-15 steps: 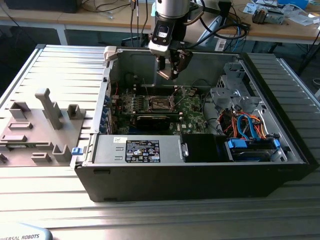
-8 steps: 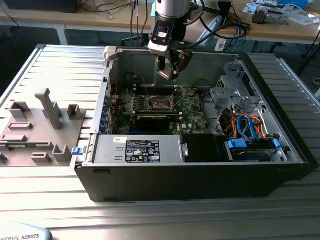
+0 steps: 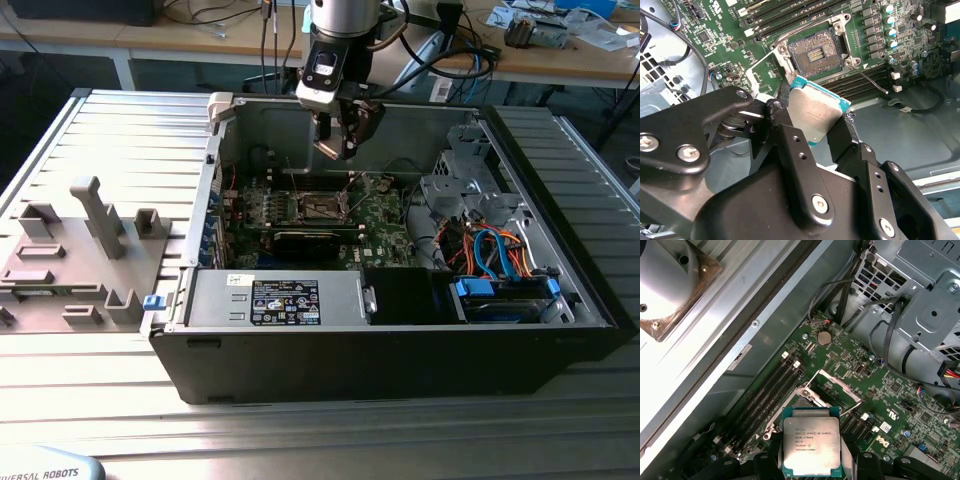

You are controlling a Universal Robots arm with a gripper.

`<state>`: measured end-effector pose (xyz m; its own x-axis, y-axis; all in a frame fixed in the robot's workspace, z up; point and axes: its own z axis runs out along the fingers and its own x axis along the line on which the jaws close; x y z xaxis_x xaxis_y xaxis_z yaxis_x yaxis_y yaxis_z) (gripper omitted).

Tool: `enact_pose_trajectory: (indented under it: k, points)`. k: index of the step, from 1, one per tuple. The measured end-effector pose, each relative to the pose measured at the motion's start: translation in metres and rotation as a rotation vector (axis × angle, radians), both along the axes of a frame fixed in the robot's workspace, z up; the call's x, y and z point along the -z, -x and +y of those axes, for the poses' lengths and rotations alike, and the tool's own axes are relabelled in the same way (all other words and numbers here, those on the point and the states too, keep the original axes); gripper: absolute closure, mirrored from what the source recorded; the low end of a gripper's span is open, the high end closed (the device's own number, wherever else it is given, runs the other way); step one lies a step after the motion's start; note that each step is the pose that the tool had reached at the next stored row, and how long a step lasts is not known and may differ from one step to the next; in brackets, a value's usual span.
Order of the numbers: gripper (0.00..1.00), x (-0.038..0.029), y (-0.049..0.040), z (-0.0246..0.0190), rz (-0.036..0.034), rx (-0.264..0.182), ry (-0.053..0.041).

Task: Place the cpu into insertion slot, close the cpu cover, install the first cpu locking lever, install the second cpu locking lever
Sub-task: 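Place the cpu into insertion slot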

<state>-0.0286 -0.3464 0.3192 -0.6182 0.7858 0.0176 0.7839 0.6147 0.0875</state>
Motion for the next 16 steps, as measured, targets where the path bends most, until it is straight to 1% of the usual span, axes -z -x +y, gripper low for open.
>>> enact_pose_trajectory:
  k: [16]
  points:
    - [0.46,0.0005,0.0,0.0,0.0,0.01,0.0]
